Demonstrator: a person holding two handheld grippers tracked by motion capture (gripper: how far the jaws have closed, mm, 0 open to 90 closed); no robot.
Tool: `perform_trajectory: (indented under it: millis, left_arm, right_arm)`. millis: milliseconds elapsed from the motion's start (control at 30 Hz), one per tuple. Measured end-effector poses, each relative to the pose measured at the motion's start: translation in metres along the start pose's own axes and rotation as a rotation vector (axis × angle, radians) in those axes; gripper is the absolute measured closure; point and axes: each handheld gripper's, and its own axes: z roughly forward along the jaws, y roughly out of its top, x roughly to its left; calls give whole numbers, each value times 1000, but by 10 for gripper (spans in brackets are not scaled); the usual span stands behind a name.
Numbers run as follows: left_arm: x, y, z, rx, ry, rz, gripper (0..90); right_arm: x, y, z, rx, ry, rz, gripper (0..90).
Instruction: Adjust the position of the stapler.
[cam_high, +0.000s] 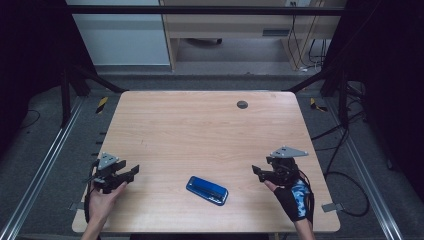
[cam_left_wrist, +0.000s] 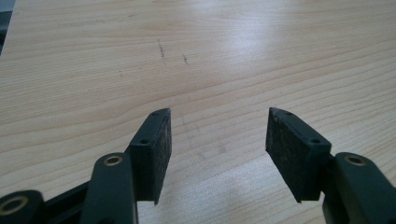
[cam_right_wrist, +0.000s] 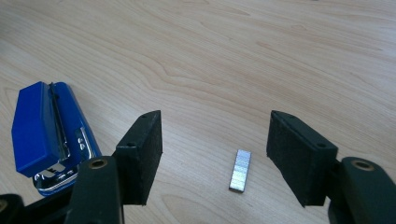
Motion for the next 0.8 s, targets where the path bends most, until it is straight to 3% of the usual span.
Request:
perform_trajectory:
  millis: [533,800]
  left_arm:
    - [1,0,-1,8,3,6,373]
    - [1,0,0,21,0,5,367]
  right_arm:
    - [27,24,7,56,90,-112,350]
    - [49,36,14,119,140,-185,374]
